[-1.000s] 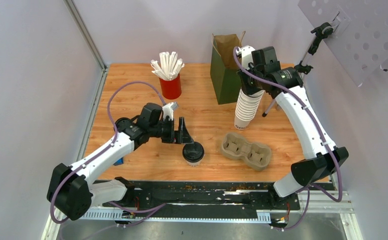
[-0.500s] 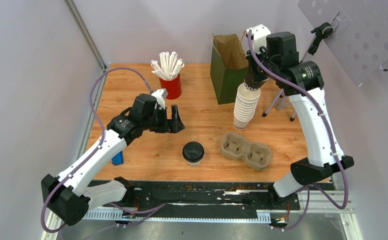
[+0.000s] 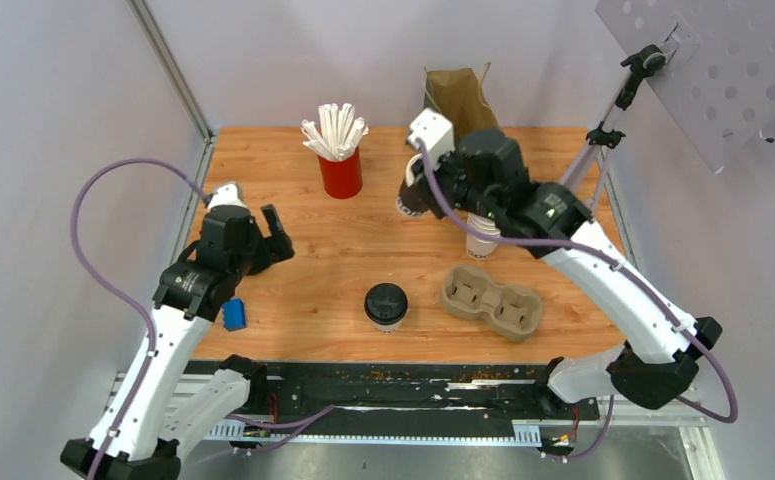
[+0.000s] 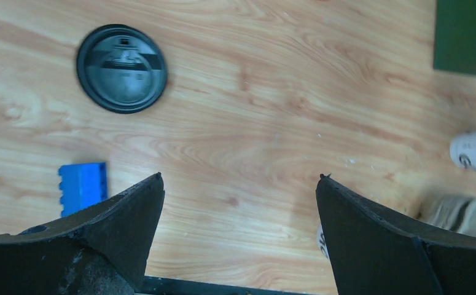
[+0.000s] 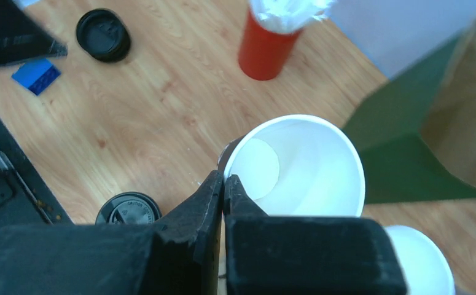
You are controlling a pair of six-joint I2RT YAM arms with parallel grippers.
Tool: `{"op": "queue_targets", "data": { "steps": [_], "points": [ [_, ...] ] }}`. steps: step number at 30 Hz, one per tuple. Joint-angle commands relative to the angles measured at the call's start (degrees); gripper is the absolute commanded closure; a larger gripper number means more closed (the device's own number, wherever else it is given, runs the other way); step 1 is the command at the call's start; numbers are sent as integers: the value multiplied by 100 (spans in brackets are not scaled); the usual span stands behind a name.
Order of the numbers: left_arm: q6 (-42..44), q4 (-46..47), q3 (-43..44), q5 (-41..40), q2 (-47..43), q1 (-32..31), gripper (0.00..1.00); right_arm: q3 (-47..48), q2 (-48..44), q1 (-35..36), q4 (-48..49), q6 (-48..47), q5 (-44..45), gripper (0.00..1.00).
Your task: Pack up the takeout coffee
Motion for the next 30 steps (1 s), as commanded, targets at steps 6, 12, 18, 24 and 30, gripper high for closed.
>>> {"op": "queue_targets", "data": {
  "steps": [6, 12, 18, 24, 30],
  "points": [
    [11, -465, 30, 468, 310, 2126, 2, -2878, -562, 603, 3643, -2217, -1674, 100],
    [-885, 282, -547, 690, 364, 2938, 15, -2993, 245, 679, 3699, -3061, -2120, 100],
    [-937, 1511, -987, 1340, 789, 2956, 25, -3001, 1071, 971, 3493, -4024, -1978, 99],
    [-344, 1971, -900, 1533, 1485, 2956, 31, -3046, 1422, 1287, 3290, -4504, -1824, 100],
    [237, 2154, -744, 1431, 2326, 2959, 38, -3411, 1376, 1588, 3192, -4756, -1492, 100]
  ]
}}
